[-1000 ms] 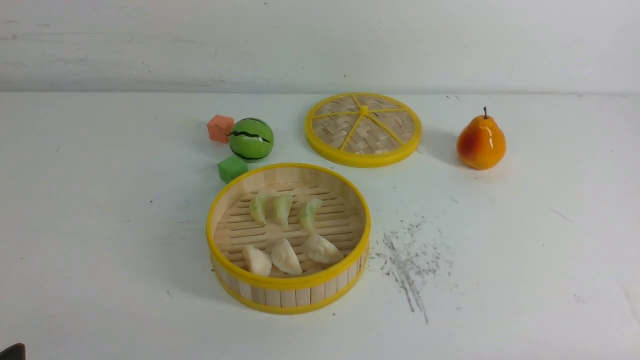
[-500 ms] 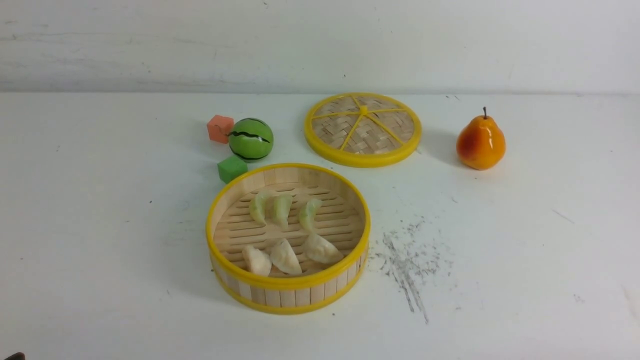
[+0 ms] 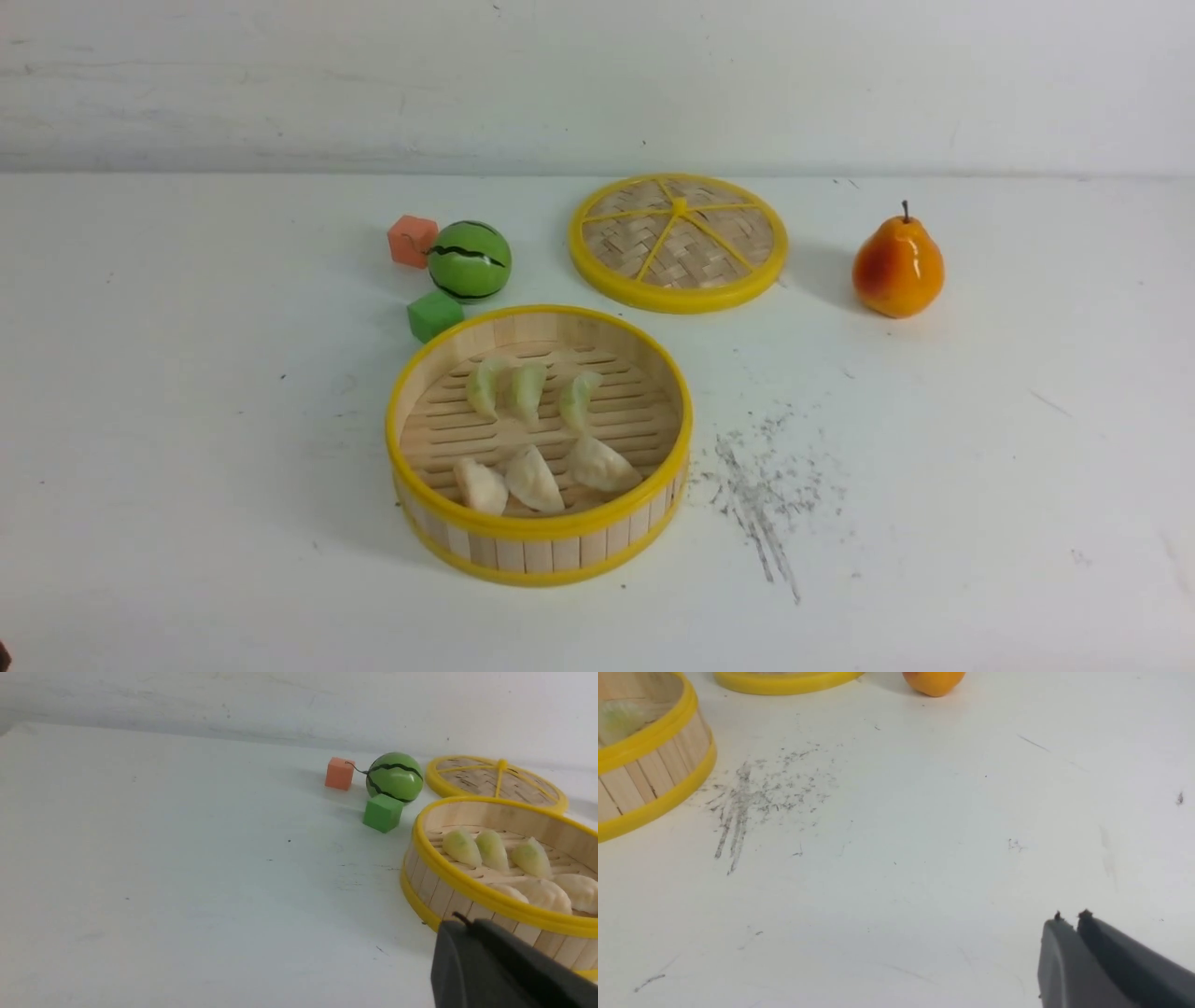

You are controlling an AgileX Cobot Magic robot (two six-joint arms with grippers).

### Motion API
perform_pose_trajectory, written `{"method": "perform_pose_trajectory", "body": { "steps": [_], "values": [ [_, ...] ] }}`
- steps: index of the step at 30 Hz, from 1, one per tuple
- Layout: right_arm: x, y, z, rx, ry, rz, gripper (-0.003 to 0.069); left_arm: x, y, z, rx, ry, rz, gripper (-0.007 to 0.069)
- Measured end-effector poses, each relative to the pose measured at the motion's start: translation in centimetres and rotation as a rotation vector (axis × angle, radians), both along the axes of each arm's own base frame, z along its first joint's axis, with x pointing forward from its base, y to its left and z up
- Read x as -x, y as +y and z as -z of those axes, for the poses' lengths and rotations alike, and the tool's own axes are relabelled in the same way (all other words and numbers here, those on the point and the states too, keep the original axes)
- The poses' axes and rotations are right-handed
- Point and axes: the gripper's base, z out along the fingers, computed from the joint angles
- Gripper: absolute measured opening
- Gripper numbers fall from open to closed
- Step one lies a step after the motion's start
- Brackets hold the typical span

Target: Put the dumplings into the steamer on the white table.

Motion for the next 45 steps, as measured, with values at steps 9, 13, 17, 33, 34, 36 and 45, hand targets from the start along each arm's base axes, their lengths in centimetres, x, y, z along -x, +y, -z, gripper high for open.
{"method": "perform_pose_trajectory", "body": {
  "steps": [9,13,17,33,34,36,45],
  "values": [
    [0.0,0.0,0.0,0.000,0.000,0.000,0.0044,0.2,-0.4,3.5,-0.018,0.235,0.076,-0.0014],
    [0.0,0.0,0.0,0.000,0.000,0.000,0.0052,0.3,-0.4,3.5,-0.056,0.234,0.089,-0.0014],
    [0.0,0.0,0.0,0.000,0.000,0.000,0.0056,0.3,-0.5,3.5,-0.051,0.234,0.092,-0.0014],
    [0.0,0.0,0.0,0.000,0.000,0.000,0.0074,0.2,-0.3,3.5,-0.033,0.237,0.052,-0.0014],
    [0.0,0.0,0.0,0.000,0.000,0.000,0.0074,0.2,-0.3,3.5,-0.033,0.237,0.052,-0.0014],
    [0.0,0.0,0.0,0.000,0.000,0.000,0.0074,0.2,-0.3,3.5,-0.033,0.237,0.052,-0.0014],
    [0.0,0.0,0.0,0.000,0.000,0.000,0.0082,0.2,-0.3,3.5,-0.033,0.237,0.052,-0.0014]
  ]
}}
